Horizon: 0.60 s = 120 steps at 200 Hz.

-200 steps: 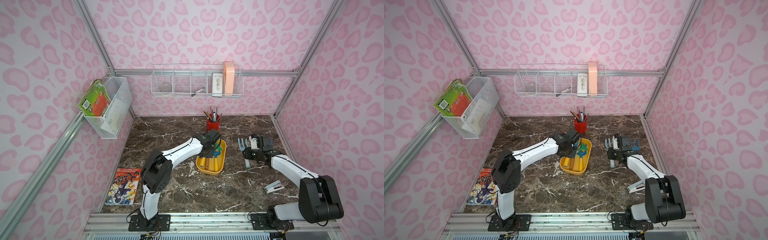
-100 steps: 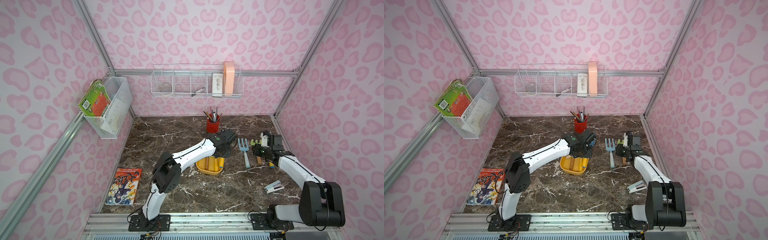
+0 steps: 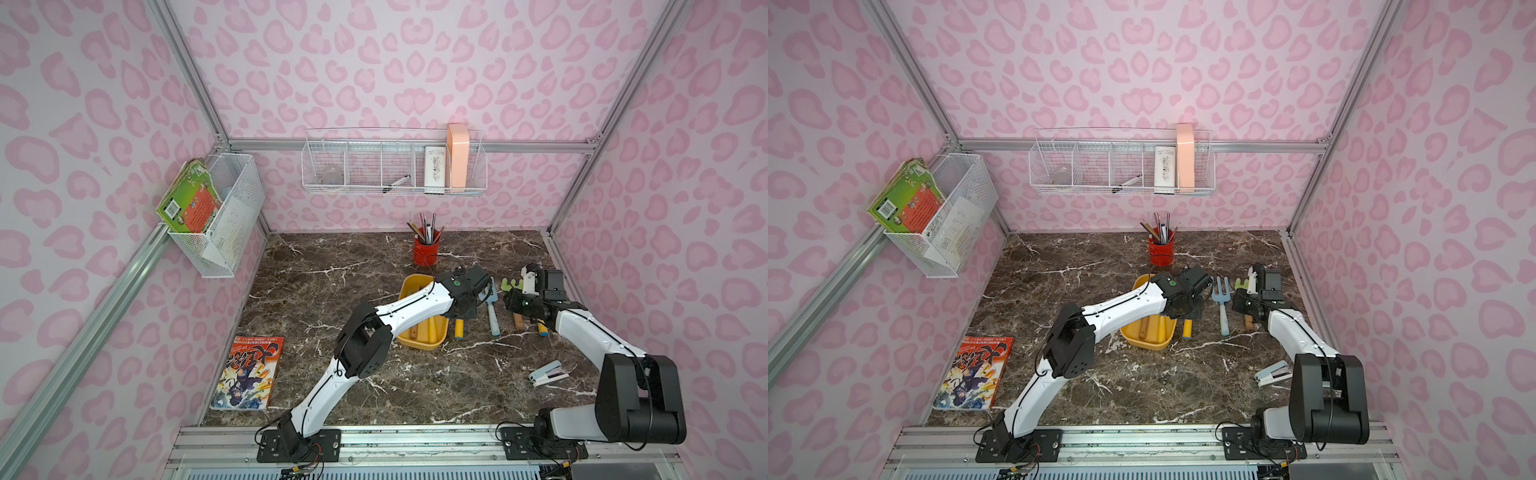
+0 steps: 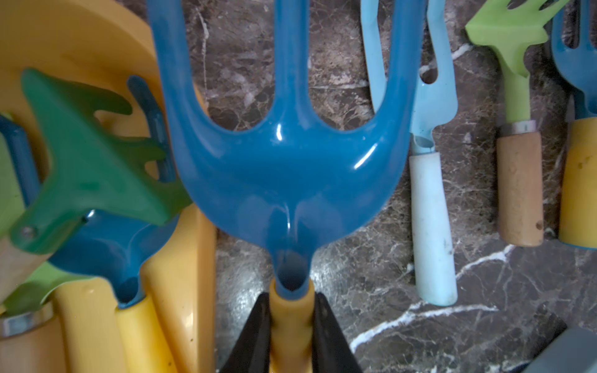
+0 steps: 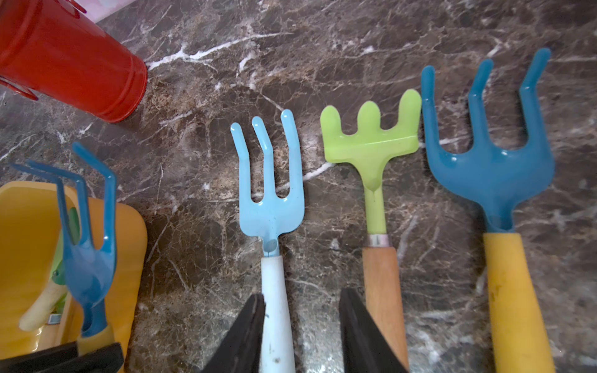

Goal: Take the hand rake out of the storage box
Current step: Place the rake at the center of the board.

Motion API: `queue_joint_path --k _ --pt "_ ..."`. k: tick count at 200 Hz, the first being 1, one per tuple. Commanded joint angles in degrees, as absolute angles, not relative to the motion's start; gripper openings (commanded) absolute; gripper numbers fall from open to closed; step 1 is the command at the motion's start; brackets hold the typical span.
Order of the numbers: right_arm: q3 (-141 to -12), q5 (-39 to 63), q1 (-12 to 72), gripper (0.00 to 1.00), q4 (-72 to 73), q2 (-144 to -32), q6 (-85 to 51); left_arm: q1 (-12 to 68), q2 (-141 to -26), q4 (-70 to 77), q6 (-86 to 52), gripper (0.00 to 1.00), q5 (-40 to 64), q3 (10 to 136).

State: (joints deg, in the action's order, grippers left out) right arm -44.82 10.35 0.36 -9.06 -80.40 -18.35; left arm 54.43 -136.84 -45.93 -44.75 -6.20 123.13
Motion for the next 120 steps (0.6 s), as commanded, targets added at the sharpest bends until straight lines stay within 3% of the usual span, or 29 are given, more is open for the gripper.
queue_joint_path --k 1,120 --pt "-44.56 10.89 0.43 0.40 -8.31 -80.79 -18.72 54.42 -138.52 -45.68 -43.78 0.18 -5.80 125.16" --pt "-44.60 10.63 2.61 0.39 -8.31 -81.21 -19.15 52.76 -145.32 -44.18 -57.19 0.23 0.74 127.38"
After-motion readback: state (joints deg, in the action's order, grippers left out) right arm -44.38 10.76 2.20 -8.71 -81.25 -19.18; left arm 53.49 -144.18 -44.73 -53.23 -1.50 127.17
